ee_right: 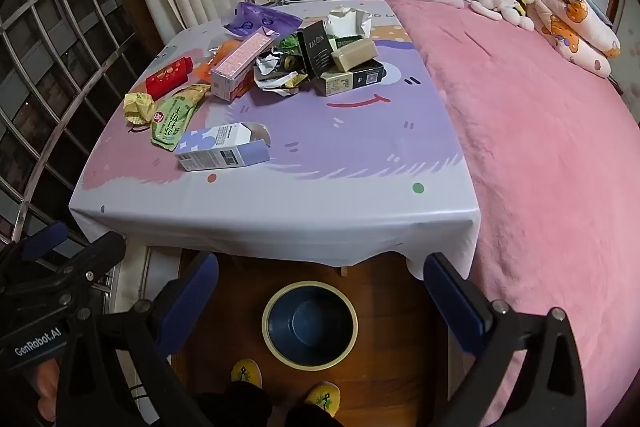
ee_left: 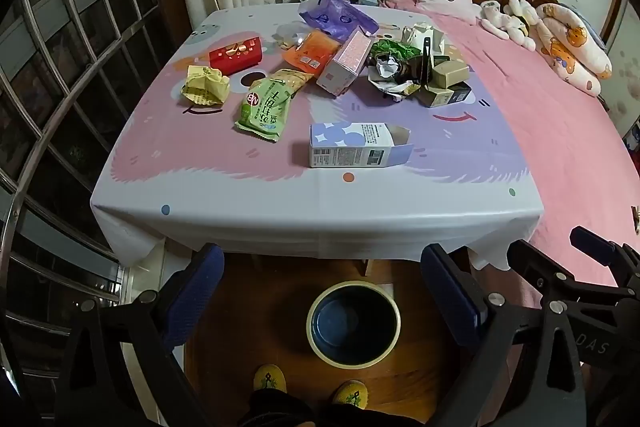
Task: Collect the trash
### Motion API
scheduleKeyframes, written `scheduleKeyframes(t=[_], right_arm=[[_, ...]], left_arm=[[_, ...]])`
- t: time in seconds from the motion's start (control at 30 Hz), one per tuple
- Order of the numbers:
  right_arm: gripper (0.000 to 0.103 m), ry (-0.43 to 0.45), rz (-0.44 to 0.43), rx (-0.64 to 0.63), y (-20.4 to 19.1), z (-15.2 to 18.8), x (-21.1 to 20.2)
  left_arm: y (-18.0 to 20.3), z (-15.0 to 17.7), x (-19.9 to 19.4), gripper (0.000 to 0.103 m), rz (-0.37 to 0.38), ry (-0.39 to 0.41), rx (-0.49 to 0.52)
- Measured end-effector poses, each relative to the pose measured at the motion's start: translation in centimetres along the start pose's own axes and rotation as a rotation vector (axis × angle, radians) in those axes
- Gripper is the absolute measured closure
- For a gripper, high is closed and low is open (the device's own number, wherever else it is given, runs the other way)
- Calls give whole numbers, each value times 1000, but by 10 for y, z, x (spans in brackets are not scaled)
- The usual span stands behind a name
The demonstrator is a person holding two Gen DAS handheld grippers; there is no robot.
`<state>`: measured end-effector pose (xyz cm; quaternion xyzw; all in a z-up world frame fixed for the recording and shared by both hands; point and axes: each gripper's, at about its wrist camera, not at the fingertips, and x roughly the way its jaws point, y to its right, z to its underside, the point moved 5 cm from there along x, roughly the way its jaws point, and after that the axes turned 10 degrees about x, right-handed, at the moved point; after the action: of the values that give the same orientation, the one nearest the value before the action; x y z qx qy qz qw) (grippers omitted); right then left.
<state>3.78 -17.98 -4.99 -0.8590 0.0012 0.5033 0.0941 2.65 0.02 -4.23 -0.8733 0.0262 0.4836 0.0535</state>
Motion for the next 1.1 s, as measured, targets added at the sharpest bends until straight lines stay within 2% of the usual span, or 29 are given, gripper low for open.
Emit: scheduleKeyframes(t=[1.1], right_arm=[[1, -11, -24, -9, 10, 8, 0]], left_arm=[[2, 12, -3, 5, 5, -7, -27]])
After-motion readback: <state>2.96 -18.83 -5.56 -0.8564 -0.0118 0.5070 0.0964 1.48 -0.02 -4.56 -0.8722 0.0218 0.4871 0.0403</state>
